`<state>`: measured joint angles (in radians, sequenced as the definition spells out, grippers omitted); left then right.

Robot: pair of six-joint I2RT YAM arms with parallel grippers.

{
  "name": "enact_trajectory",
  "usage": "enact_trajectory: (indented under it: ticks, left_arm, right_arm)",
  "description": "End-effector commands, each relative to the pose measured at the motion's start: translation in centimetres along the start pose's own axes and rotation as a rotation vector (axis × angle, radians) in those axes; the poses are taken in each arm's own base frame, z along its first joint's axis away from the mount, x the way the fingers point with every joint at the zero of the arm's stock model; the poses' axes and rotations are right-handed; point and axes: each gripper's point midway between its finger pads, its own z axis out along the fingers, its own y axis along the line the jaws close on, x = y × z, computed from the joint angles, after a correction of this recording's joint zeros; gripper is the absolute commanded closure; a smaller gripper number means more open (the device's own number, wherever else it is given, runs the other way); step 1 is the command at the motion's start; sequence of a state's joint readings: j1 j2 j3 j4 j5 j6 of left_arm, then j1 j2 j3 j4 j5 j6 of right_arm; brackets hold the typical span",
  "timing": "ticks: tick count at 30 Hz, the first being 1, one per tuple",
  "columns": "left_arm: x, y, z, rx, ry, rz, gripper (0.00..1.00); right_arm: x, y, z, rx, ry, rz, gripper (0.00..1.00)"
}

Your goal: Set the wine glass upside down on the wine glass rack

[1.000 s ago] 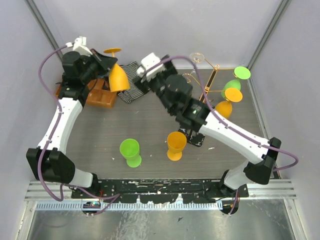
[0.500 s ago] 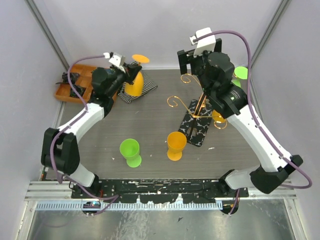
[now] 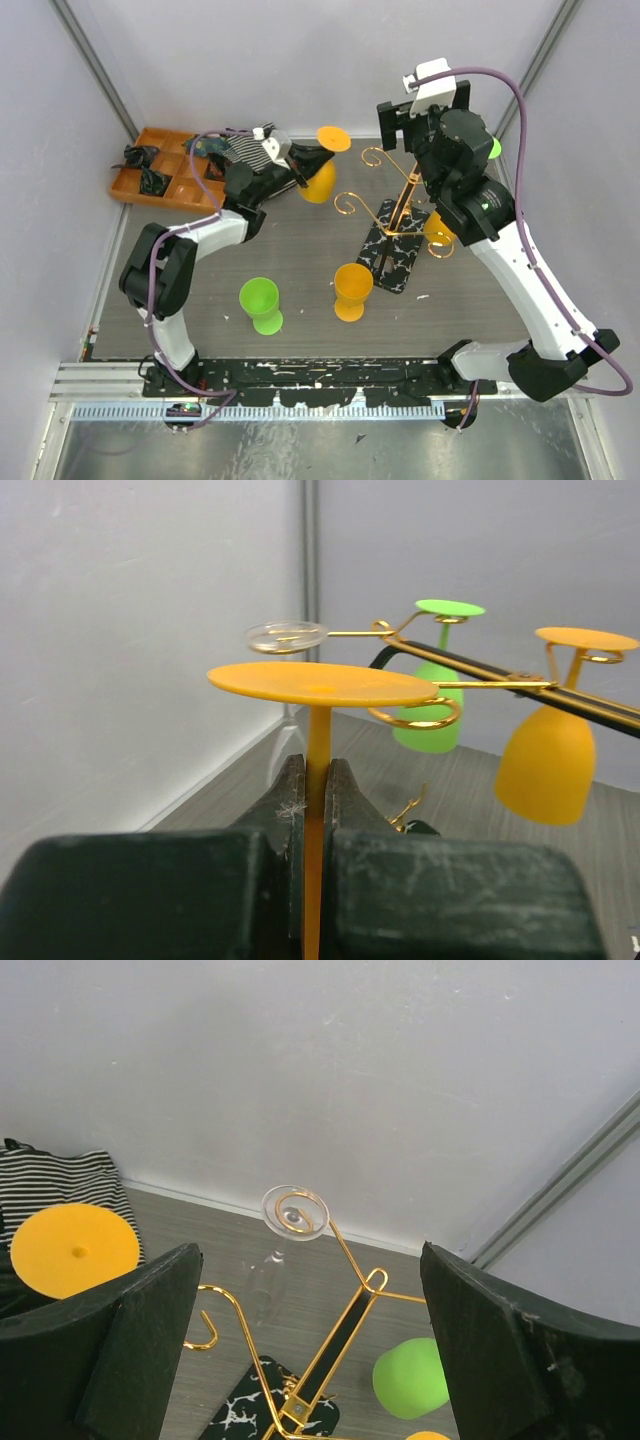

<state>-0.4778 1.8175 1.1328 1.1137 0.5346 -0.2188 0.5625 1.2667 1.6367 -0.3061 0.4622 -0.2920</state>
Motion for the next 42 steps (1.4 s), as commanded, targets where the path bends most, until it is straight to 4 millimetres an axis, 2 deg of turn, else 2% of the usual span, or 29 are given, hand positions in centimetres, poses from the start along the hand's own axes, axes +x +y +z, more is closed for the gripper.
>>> enact_trajectory:
  ticks: [1,6,10,22,33,42]
  left_arm:
    - [-2.9,-1.9,1.8,0.054,-0.145,0.037,1.0]
    - [-2.4,-4.2,3.0,0.091,-0.157,0.015,1.0]
    - [-1.1,-5.5,3.4,0.105,-0.141,-0.006,1.0]
    - [1.3,-7.1,4.2,0.147,-0.096,-0.042,1.0]
    - [2.6,-8.5,6.0,0.189,-0.081,-0.077,1.0]
    - [3.6,-9.4,6.7,0.204,-0.067,-0.097,1.0]
  right_arm:
    - [-1.3,-1.5,-0.7,0.031,-0.043,-0.013,0.04]
    - [-0.9,-1.8,-0.4,0.037,-0.034,-0.03,0.04]
    - [-0.6,-1.8,-0.1,0.037,-0.028,-0.034,0.04]
    - [0.0,-2.0,0.2,0.038,-0.017,-0.037,0.04]
    - [0.5,-2.3,0.4,0.043,-0.01,-0.041,0.04]
    - [0.6,-2.5,0.2,0.043,-0.009,-0.041,0.04]
